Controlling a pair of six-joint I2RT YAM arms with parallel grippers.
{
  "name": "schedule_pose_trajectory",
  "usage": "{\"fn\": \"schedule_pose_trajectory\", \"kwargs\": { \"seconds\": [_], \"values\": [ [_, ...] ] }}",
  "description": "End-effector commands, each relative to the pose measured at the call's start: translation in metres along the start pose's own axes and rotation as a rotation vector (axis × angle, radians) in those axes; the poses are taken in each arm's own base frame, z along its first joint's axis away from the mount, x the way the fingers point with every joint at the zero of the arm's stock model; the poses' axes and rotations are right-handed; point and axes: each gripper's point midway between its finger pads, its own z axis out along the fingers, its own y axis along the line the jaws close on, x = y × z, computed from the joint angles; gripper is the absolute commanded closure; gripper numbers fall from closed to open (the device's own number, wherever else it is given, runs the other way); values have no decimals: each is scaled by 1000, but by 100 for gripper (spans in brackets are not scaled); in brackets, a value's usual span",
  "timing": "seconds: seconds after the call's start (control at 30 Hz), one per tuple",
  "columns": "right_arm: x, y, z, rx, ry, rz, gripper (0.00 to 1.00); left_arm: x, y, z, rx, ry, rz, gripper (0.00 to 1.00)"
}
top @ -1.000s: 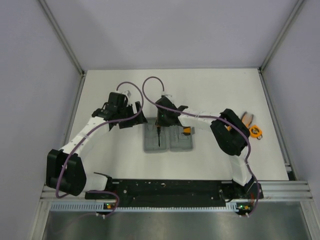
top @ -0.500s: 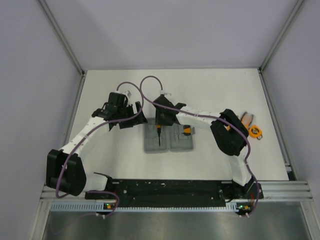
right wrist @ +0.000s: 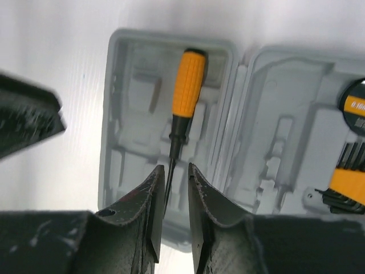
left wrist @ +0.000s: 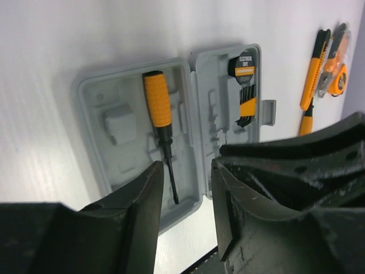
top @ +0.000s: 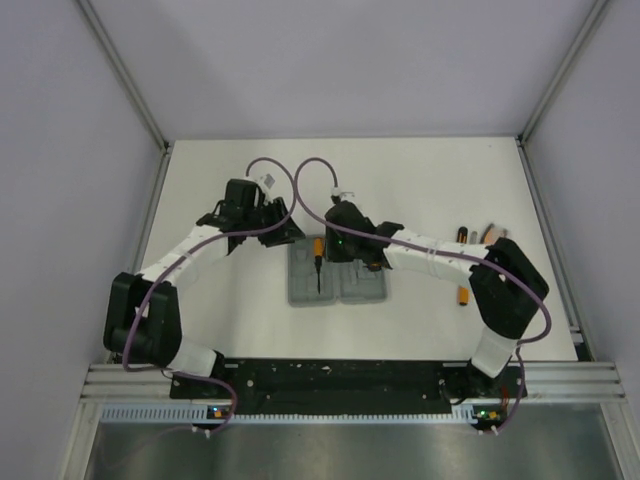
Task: Pack the tool kit
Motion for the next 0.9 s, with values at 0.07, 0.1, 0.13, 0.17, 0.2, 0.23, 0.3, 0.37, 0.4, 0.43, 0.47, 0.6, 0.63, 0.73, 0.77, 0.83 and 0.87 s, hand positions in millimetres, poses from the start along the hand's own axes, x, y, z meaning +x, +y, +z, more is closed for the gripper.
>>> {"fn": "schedule_pose_trajectory", "kwargs": {
  "seconds": [0.07,0.1,0.13,0.17,0.2,0.23,0.3,0.37,0.4,0.43,0.47,0.6,0.63,0.73,0.77,0.83,0.87],
  "values": [
    [21,28,-15,-216,-30,-66,79,-7,-21,38,174,28,-27,60],
    [25,30,-14,-229,-30,-80,79,-4,-20,45,171,48,-28,60],
    [29,31,-13,-236,-31,-92,78,-3,-18,51,158,66,-27,60],
    [31,31,-13,-239,-32,-93,77,1,-13,57,135,92,-36,60],
    [33,33,-12,-247,-32,-91,77,4,-11,63,123,111,-38,60],
    [37,32,-10,-248,-21,-90,76,5,-9,66,118,115,-36,60],
    [42,34,-7,-251,-8,-83,76,8,-7,71,100,118,-32,60],
    [48,31,-3,-242,9,-82,76,10,-4,77,85,125,-33,59],
    [49,32,-3,-246,12,-82,76,12,-4,80,80,132,-36,60],
    [51,32,0,-242,19,-81,76,14,-4,84,75,139,-36,59],
    [50,33,1,-242,19,-78,76,15,-3,88,67,145,-42,59],
    [56,29,7,-220,35,-77,76,18,4,98,28,150,-60,63],
    [58,29,8,-221,42,-79,76,18,5,100,19,149,-60,67],
    [64,28,11,-219,64,-81,77,18,9,103,-5,150,-54,73],
    [67,27,12,-216,72,-78,78,20,11,104,-15,159,-50,75],
    [71,27,13,-216,91,-76,81,22,16,104,-35,167,-44,77],
    [72,27,13,-217,94,-74,82,25,18,105,-42,175,-40,78]
  ]
}}
